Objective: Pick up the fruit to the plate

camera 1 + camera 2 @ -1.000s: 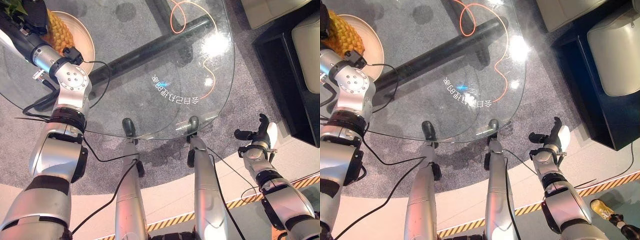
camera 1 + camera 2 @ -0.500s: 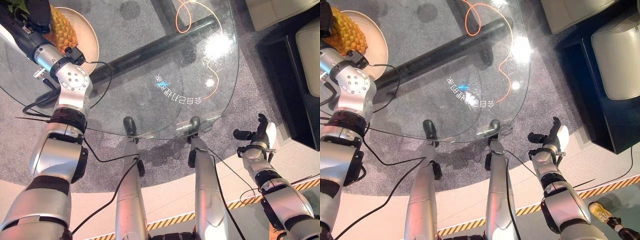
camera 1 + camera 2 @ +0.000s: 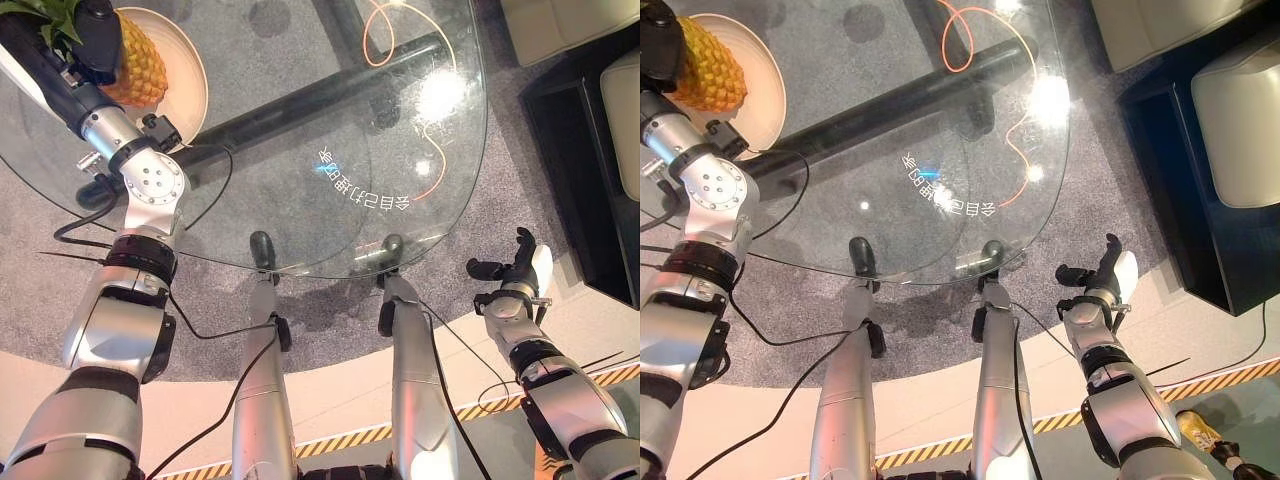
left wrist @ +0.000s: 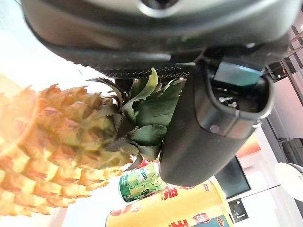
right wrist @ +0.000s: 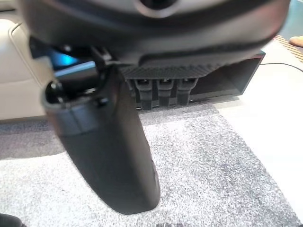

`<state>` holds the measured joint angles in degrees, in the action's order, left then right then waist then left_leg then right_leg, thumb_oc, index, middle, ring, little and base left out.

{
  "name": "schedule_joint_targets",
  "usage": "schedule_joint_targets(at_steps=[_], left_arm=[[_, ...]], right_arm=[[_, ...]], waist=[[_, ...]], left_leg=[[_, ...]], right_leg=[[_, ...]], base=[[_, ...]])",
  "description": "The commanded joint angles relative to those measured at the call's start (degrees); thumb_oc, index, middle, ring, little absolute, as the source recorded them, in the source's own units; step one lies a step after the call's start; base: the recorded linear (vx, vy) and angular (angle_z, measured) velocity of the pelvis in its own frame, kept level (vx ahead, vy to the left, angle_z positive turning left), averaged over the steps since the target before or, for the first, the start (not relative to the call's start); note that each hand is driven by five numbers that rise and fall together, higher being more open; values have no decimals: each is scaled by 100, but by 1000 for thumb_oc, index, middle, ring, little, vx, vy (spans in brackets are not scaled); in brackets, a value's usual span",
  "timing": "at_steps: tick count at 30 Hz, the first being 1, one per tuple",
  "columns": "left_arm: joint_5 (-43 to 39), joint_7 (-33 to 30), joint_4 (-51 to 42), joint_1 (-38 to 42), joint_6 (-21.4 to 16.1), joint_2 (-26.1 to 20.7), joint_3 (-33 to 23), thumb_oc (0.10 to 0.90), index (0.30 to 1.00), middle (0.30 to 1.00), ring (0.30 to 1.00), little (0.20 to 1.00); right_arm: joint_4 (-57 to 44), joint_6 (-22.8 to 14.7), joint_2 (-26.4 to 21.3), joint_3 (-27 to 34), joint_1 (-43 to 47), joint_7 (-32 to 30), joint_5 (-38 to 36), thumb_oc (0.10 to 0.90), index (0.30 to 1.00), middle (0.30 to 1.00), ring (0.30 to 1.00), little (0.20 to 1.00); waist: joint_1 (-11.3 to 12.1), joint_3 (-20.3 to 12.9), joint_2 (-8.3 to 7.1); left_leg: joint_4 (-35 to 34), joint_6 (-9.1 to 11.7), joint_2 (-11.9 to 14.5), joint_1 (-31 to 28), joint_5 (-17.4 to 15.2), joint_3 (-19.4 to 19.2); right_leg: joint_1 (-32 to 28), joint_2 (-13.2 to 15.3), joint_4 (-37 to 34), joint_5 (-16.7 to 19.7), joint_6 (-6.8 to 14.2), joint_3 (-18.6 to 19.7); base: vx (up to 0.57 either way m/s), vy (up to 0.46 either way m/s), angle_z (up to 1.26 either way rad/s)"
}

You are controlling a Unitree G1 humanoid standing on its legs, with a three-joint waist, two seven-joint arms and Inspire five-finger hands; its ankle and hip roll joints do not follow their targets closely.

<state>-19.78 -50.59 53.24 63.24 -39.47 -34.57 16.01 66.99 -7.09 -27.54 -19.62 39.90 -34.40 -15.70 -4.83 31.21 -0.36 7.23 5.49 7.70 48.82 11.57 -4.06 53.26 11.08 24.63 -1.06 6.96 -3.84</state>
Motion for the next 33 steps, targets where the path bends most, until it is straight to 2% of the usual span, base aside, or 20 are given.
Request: schedule_joint_targets(at_steps=[1, 2, 3, 4, 20, 33], left_arm=[[-113, -4, -78, 172, -466, -319, -375, 413, 568, 568, 568, 513], [-128, 12, -87, 148, -476, -311, -380, 435, 587, 587, 587, 535], [-141, 50, -96, 110, -487, -304, -393, 693, 808, 808, 808, 793], [-119, 70, -105, 97, -469, -305, -392, 800, 900, 900, 900, 900], [-49, 94, -308, -96, -489, -183, -364, 800, 900, 900, 900, 900], [10, 14, -464, -364, -643, -121, -494, 800, 900, 900, 900, 900]], right_arm=[[47, -15, -184, 211, -304, -494, 16, 800, 900, 900, 900, 900], [55, -21, -187, 222, -300, -490, 20, 800, 900, 900, 900, 900], [57, -26, -191, 230, -306, -485, 16, 800, 900, 900, 900, 900], [70, -34, -197, 240, -297, -474, 21, 800, 900, 900, 900, 900], [52, -21, -206, 295, -336, -517, 28, 800, 900, 900, 900, 900], [-18, -31, -160, 328, -402, -577, 43, 800, 900, 900, 900, 900]], waist=[[136, -141, -120], [139, -141, -118], [146, -141, -113], [153, -141, -111], [173, -141, -82], [219, -141, -90]], left_leg=[[1024, -29, -230, 22, -1136, 12], [1035, -28, -228, 28, -1137, 14], [1045, -30, -227, 31, -1142, 17], [1039, -31, -225, 27, -1141, 19], [1005, -30, -243, 32, -1118, 26], [976, -31, -256, 26, -1117, 45]], right_leg=[[-280, -250, -506, 86, -64, -261], [-274, -249, -500, 89, -62, -259], [-268, -243, -487, 86, -60, -264], [-276, -241, -490, 88, -58, -268], [-263, -214, -521, 120, -44, -278], [-283, -188, -567, 147, -29, -319]], base=[[0, 0, 0], [0, 0, 0], [0, 0, 0], [0, 0, 0], [0, 0, 0], [0, 0, 0]])
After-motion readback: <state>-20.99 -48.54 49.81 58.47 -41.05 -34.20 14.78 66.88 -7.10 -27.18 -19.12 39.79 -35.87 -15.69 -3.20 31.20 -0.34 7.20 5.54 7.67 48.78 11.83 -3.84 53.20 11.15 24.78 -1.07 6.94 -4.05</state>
